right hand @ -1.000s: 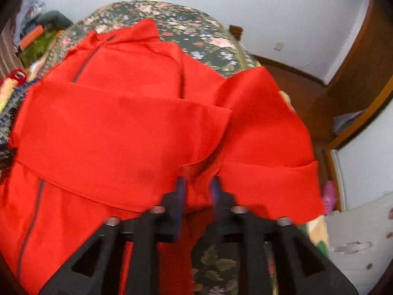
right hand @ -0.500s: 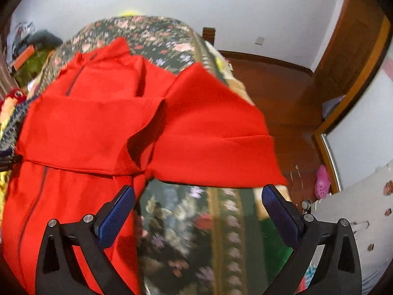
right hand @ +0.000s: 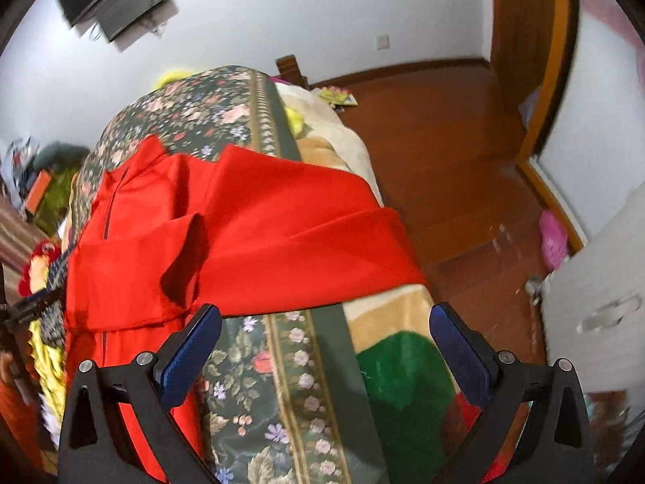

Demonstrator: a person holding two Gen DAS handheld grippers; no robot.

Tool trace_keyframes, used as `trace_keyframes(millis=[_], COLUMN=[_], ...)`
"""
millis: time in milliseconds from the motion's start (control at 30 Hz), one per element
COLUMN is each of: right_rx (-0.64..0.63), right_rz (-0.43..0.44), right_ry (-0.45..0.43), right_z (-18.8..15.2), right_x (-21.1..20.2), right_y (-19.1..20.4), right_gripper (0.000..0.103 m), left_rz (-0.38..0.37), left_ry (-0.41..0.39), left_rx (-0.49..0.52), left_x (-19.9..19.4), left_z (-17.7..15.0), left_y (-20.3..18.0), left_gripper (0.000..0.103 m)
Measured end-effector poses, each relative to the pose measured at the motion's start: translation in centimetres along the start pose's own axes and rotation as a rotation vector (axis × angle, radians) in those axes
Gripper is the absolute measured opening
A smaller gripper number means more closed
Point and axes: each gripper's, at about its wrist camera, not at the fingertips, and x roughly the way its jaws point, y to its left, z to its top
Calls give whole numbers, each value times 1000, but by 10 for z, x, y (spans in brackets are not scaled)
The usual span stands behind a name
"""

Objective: Fold large clothes

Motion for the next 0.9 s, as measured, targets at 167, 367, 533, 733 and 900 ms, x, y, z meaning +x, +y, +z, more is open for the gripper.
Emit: trace_keyframes(millis=[167, 367, 533, 733, 900], right_rx=[191, 412, 473, 440, 395], right_rz=[139, 249, 234, 110, 109], right_ry=[79, 136, 94, 38, -64], right_z=[-1, 0, 11, 27, 37], right_x=[41, 91, 111, 115, 82], right_y=[-36, -71, -79, -81, -71], right_gripper=[102, 96, 81, 19, 8], left_rz=[-50, -101, -88, -76, -96], left_ry=[31, 67, 50, 35, 42], left_rx=[65, 111, 141, 190, 188], left_x=[28, 54, 63, 60, 51], left_z=[10, 15, 19, 15, 10], left_y=[-46, -88, -112, -129, -124], left_gripper=[91, 91, 93, 93, 93])
